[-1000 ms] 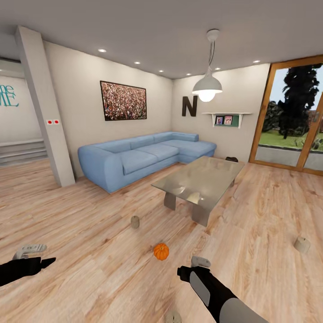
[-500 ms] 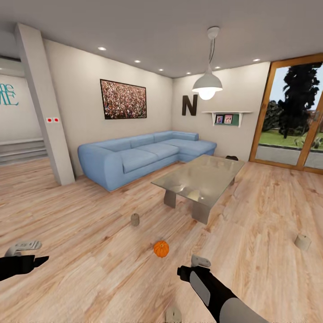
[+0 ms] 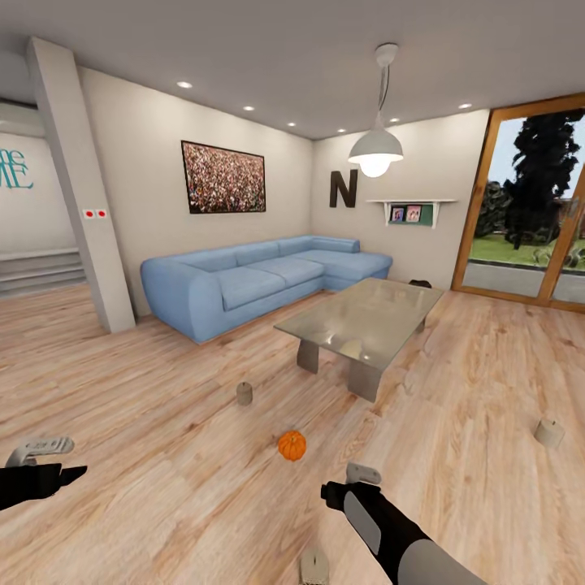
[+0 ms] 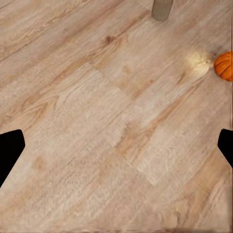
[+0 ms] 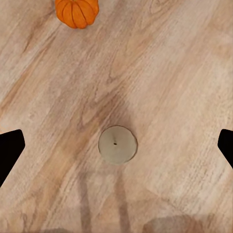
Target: Place each of the two pumpkins and all three candles from the living room inside a cabinet in the living room (use any cabinet), then make sure every cabinet is closed, and position the cauldron so it is next to a table in the living room.
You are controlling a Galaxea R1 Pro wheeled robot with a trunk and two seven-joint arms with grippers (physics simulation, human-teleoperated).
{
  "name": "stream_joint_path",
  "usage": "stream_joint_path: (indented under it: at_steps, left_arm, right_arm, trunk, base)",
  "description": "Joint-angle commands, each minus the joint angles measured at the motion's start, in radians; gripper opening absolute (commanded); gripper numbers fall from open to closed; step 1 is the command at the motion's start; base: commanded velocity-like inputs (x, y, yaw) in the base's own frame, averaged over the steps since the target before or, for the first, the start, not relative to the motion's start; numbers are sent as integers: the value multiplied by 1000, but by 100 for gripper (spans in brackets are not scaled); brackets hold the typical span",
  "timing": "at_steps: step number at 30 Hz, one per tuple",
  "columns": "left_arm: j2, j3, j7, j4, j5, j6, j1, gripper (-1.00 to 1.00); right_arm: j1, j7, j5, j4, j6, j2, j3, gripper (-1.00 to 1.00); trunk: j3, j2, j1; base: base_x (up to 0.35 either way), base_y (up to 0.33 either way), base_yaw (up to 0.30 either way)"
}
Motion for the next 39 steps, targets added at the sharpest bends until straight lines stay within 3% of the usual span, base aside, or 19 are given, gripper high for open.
stream_joint_path:
  at_steps: [1,19,22,39]
  left_arm:
    - [-2,2,-9,-9,-3,19,-1,100]
    - [-38,-1,-15,-28,4,46,25,100]
    - [-45,0,-22,-29,4,42,26,100]
    - [-44,-2,-76,-31,-4,30,26,100]
  right_arm:
    - [-1,-9,-9,-2,4,-1,9,100]
    - [-2,-5,-3,-2,11,0,12,100]
    - [-2,8,-1,-2,40,2,15,100]
    - [-2,41,1,-4,65,9,19,100]
  trunk:
    - [-4,-8,4]
    - [-61,-134,73]
    - [-70,-155,84]
    - [-123,-274,149]
  base:
    - [0,0,0]
    - [0,0,0]
    - [0,0,0]
    - [0,0,0]
